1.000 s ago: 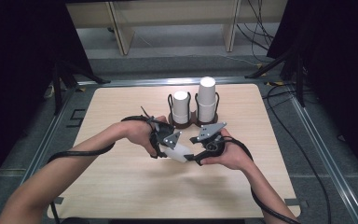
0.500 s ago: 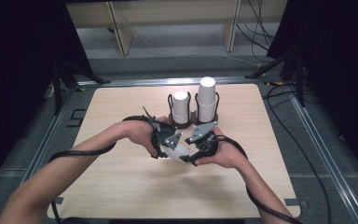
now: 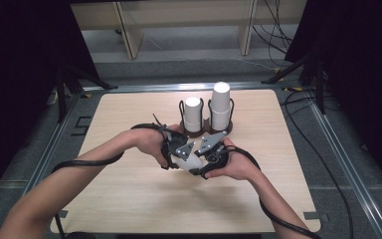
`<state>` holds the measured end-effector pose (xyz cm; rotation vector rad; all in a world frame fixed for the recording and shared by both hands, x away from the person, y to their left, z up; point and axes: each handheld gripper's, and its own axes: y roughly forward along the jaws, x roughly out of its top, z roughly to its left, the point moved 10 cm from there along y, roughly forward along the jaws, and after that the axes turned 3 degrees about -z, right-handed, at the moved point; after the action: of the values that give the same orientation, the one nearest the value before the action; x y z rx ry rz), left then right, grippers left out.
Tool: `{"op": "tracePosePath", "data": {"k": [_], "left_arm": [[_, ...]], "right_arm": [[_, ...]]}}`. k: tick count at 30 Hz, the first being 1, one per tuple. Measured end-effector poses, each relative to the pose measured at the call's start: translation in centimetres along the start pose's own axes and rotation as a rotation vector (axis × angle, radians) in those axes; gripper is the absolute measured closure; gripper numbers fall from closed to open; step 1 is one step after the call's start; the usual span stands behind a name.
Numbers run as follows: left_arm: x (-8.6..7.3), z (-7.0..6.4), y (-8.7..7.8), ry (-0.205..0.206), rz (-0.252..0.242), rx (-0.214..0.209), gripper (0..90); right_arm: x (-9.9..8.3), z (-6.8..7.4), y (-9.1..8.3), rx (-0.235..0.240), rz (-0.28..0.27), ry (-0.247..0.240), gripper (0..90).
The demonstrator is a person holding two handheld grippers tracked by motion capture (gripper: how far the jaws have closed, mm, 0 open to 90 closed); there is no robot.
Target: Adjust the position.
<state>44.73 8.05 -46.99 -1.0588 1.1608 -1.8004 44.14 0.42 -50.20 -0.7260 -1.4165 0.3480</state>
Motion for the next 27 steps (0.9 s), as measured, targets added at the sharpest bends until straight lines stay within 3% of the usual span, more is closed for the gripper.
{"op": "tracePosePath", "data": {"k": [1,2,3,6,7,8,11,12,14,15,16,17,18,19,21,24,25,26,27], "left_arm": [[0.0,0.0,0.0,0.000,0.000,0.000,37.0],[-0.2,0.3,-0.2,0.037,0.031,-0.002,37.0],[0.1,0.1,0.0,0.007,-0.003,0.000,37.0],[0.2,0.0,-0.1,0.003,0.001,-0.005,37.0],[0.2,0.0,-0.1,-0.002,-0.001,-0.008,37.0],[0.3,-0.1,-0.1,-0.004,-0.002,-0.010,37.0],[0.4,-0.1,-0.2,-0.001,-0.005,-0.013,37.0],[0.4,-0.2,-0.2,-0.001,-0.006,-0.014,37.0],[0.5,-0.2,-0.1,-0.002,-0.006,-0.017,37.0],[0.4,0.0,-0.2,0.033,0.004,-0.008,37.0],[0.6,-0.1,-0.1,0.019,-0.009,-0.009,37.0],[0.6,-0.2,-0.1,0.015,-0.005,-0.013,37.0],[0.7,-0.4,0.0,-0.002,-0.006,-0.021,37.0],[0.6,-0.2,-0.1,0.022,0.010,-0.022,37.0],[0.8,-0.3,0.0,0.004,-0.010,-0.022,36.9],[0.9,-0.3,-0.1,0.022,0.001,-0.025,36.9],[1.1,-0.3,-0.1,0.013,-0.015,-0.021,36.6],[1.2,-0.2,-0.2,0.029,-0.016,-0.016,35.9],[1.4,-0.4,-0.1,0.002,-0.044,-0.016,34.5]], "right_arm": [[0.0,0.0,0.0,0.000,0.000,0.000,28.5],[0.0,0.0,0.1,0.003,-0.001,-0.002,28.4],[0.0,0.1,0.2,0.002,0.003,-0.002,28.3],[-0.1,0.2,0.5,0.011,0.007,-0.010,28.1],[-0.2,0.4,0.5,0.017,0.017,0.024,28.0],[-0.1,0.2,0.7,0.017,0.006,-0.009,28.0],[-0.2,0.4,0.8,0.025,0.012,0.018,28.2],[-0.3,0.4,0.9,0.028,0.009,-0.003,28.3],[-0.3,0.5,1.0,0.033,0.010,0.007,28.7],[-0.3,0.5,1.0,0.033,0.010,0.007,28.7],[-0.5,0.7,0.9,0.036,0.020,0.029,28.8],[-0.5,0.4,1.0,0.029,0.014,-0.007,29.5],[-0.5,0.5,1.0,0.032,0.013,-0.006,29.7],[-0.5,0.4,1.1,0.028,0.015,-0.011,30.5],[-0.5,0.4,1.0,0.028,0.016,-0.012,31.5],[-0.6,0.4,1.0,0.031,0.020,-0.018,34.6],[-0.9,0.8,0.9,0.036,0.031,0.017,35.4],[-0.9,0.7,0.9,0.034,0.030,0.008,35.6],[-1.0,0.8,0.9,0.034,0.028,0.006,35.6]]}}
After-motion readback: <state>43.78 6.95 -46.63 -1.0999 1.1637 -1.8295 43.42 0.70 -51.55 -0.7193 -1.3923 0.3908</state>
